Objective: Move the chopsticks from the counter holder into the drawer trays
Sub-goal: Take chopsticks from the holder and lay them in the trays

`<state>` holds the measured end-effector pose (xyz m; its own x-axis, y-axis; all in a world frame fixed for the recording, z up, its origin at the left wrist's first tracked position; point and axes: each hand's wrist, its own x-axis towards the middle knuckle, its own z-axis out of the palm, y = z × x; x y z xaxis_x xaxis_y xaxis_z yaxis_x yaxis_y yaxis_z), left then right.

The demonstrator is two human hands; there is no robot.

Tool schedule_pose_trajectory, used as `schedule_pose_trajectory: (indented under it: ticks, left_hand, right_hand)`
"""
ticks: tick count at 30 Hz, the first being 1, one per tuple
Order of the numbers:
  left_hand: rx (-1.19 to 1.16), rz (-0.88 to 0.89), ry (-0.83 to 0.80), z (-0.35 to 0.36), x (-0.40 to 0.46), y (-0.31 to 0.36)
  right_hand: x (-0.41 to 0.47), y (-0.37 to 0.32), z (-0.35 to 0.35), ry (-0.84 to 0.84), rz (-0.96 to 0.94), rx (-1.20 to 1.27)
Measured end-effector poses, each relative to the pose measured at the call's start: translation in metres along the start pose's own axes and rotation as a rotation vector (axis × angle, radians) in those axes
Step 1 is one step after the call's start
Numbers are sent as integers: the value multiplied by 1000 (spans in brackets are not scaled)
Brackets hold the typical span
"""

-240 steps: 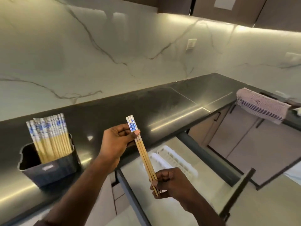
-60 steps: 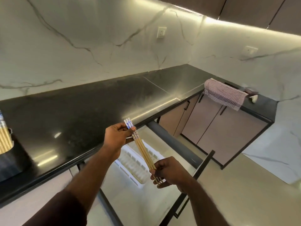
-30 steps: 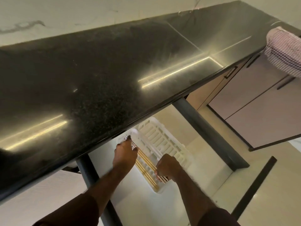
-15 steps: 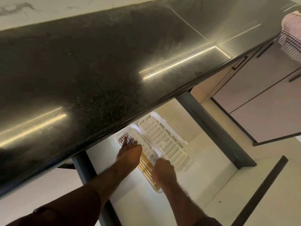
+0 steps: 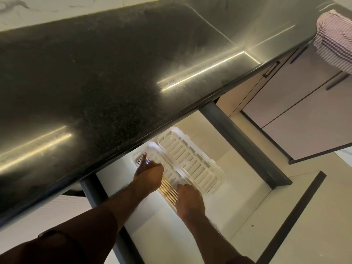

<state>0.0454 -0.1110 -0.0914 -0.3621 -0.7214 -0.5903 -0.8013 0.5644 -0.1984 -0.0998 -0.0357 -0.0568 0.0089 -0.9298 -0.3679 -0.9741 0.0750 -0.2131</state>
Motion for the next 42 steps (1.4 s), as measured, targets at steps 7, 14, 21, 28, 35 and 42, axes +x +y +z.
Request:
schedule_pose_trajectory:
  ticks: [7, 14, 21, 28, 35, 42]
  left_hand:
    - [-439, -19, 254, -11, -16, -1]
    - [-605, -83, 473, -73, -73, 5]
    - [-776, -147, 798, -130, -174, 7]
    - [-845, -224, 1065, -151, -287, -6]
    - [-800, -410, 1207, -140, -387, -70]
    - [-874, -542, 1262, -94, -444, -148]
  right_hand:
    - [-7, -1, -23, 13, 26, 42]
    - [-34, -11, -90, 131, 20, 134]
    - [-96, -36, -162, 334, -112, 234]
    - [-165, -83, -203, 610, -306, 321]
    - [-196, -179, -233, 692, -579, 358]
    - [-193, -291, -223, 655, -779, 332]
